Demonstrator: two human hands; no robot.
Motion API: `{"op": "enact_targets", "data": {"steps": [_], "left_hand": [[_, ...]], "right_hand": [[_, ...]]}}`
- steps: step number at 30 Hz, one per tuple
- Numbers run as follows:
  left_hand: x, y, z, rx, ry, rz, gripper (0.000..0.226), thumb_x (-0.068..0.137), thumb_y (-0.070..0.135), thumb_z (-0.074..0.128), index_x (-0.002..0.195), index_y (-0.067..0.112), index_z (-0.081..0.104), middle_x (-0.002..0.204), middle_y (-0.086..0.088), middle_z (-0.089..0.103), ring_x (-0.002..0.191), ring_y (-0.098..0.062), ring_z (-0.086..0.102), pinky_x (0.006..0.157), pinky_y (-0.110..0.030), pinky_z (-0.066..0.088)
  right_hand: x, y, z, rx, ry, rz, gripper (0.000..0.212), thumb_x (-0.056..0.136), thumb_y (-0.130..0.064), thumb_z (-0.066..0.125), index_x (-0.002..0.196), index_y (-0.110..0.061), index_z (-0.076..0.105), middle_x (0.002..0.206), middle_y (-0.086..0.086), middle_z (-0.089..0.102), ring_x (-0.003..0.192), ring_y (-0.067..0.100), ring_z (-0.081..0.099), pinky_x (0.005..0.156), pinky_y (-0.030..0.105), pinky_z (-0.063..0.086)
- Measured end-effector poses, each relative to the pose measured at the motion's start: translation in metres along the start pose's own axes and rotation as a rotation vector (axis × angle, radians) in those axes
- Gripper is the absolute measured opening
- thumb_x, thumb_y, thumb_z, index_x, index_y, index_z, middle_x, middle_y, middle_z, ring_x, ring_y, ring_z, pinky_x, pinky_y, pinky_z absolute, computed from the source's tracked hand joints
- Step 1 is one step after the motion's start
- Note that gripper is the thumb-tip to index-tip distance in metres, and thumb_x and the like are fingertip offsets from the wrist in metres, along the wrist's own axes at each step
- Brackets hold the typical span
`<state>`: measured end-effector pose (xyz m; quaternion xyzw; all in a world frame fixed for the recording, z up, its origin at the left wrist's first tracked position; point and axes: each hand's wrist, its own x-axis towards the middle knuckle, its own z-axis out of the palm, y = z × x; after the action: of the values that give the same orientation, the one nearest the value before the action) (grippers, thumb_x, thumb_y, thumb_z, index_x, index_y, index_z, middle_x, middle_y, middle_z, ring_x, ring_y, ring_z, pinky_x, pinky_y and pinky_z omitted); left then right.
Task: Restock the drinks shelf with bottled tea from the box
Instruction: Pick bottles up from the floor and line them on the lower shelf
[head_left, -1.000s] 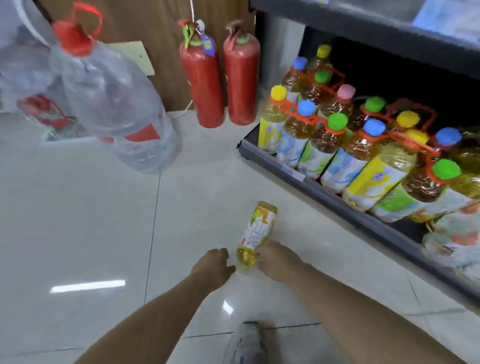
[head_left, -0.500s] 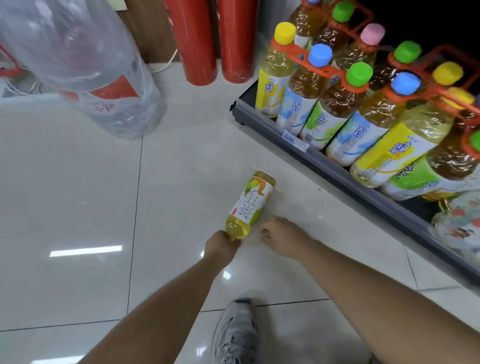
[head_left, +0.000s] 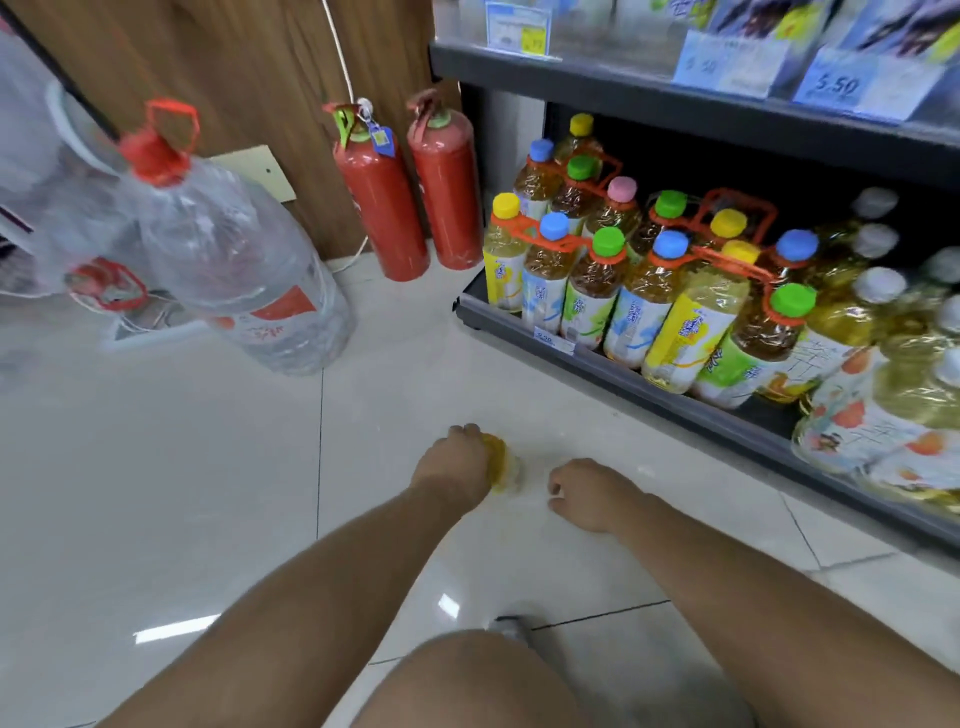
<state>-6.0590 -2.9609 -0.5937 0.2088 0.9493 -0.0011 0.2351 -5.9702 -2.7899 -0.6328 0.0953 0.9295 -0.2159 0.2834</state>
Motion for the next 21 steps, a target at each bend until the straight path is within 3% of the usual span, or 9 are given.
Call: {"op": "enact_targets", "data": {"steps": [6, 12, 17, 21], "left_hand": [[-0.028, 0.025, -0.047, 0.368, -0.018, 0.426, 0.041, 0.096, 0.025, 0.056, 0.132, 0.008, 0.044, 0.121, -0.016, 0.048, 0.106, -0.037, 0.056, 0.081, -0.046, 0.053], [-0.067, 0.095, -0.114, 0.411, 0.118, 0.583, 0.037, 0.097, 0.021, 0.055, 0.132, 0.014, 0.044, 0.122, -0.012, 0.046, 0.107, -0.033, 0.056, 0.076, -0.044, 0.052], [-0.096, 0.186, -0.156, 0.440, 0.230, 0.705, 0.036, 0.097, 0.020, 0.056, 0.130, 0.014, 0.043, 0.115, -0.012, 0.044, 0.101, -0.033, 0.055, 0.075, -0.046, 0.052], [-0.101, 0.250, -0.167, 0.458, 0.281, 0.774, 0.042, 0.094, 0.017, 0.059, 0.133, 0.013, 0.043, 0.117, -0.014, 0.046, 0.102, -0.035, 0.056, 0.072, -0.044, 0.050]], "right_hand": [[-0.048, 0.001, -0.032, 0.027, 0.114, -0.056, 0.036, 0.092, -0.035, 0.058, 0.125, -0.019, 0.059, 0.122, 0.008, 0.057, 0.116, 0.026, 0.053, 0.094, 0.034, 0.046], [-0.118, 0.017, -0.083, 0.038, 0.174, -0.030, 0.052, 0.090, -0.041, 0.061, 0.137, -0.023, 0.049, 0.127, 0.006, 0.058, 0.117, 0.025, 0.054, 0.093, 0.038, 0.048], [-0.187, 0.066, -0.124, 0.231, 0.353, 0.032, 0.045, 0.083, -0.046, 0.065, 0.122, -0.024, 0.059, 0.113, -0.001, 0.067, 0.106, 0.023, 0.062, 0.086, 0.035, 0.051], [-0.223, 0.114, -0.146, 0.301, 0.481, 0.134, 0.042, 0.081, -0.034, 0.070, 0.118, -0.020, 0.058, 0.104, 0.004, 0.067, 0.097, 0.024, 0.061, 0.073, 0.027, 0.042]]}}
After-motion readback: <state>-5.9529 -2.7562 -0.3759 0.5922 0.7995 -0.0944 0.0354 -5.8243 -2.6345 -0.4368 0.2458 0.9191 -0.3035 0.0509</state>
